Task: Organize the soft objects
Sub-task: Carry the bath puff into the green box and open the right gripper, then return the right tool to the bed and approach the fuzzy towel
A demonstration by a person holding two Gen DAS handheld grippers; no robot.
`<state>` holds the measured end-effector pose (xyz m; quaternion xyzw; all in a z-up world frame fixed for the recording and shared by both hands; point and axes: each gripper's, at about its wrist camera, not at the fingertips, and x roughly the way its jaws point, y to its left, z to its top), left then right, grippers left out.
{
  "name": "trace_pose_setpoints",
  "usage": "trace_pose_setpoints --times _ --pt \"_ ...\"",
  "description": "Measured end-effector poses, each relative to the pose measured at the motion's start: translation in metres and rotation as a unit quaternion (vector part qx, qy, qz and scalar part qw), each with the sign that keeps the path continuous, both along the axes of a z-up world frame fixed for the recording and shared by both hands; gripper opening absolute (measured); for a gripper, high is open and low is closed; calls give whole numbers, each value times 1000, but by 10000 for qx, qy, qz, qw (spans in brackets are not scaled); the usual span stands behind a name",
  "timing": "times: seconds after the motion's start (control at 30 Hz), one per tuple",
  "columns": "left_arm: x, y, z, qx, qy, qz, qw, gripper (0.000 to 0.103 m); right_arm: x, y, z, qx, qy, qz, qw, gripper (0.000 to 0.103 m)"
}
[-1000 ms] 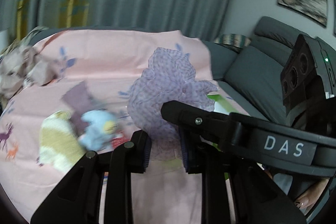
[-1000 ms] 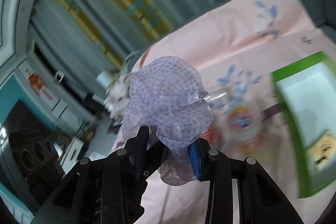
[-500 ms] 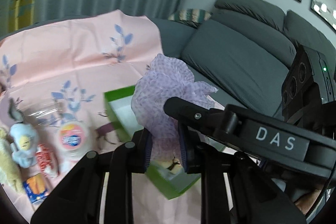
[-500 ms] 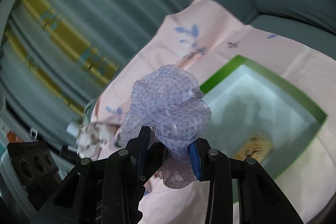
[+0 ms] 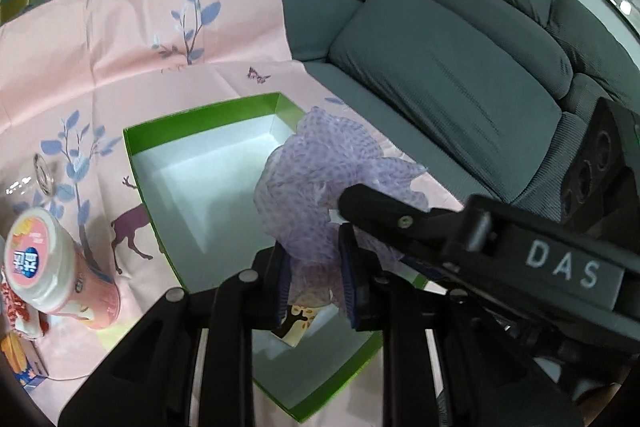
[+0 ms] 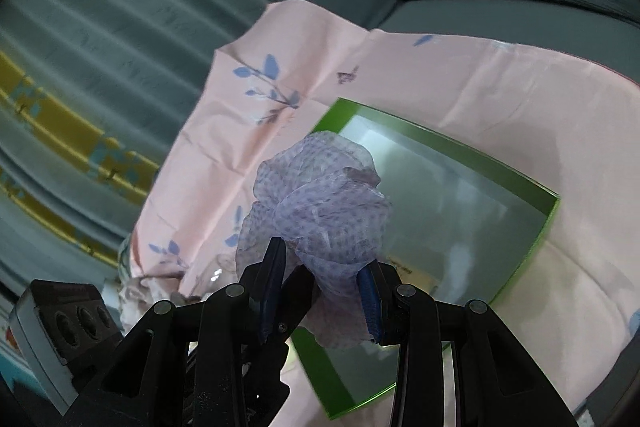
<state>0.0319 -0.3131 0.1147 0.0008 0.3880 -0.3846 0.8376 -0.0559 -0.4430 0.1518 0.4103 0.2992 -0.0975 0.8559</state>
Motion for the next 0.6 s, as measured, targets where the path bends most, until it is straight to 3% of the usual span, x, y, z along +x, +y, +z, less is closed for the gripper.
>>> trace_pose_setpoints --times 0.1,0.17,0.43,0.6 --pt "-2 5 -5 -40 -30 194 9998 24 1 -1 0 53 -68 53 9999 38" --pt "-4 7 -6 -13 -51 178 9998 41 2 1 2 -13 -62 -5 10000 38" --pt "-9 34 0 -168 -199 310 9992 79 7 11 6 -571 271 -99 9979 39" --pt "-11 64 8 -383 -142 467 9981 86 1 15 15 -766 173 -267 9966 62"
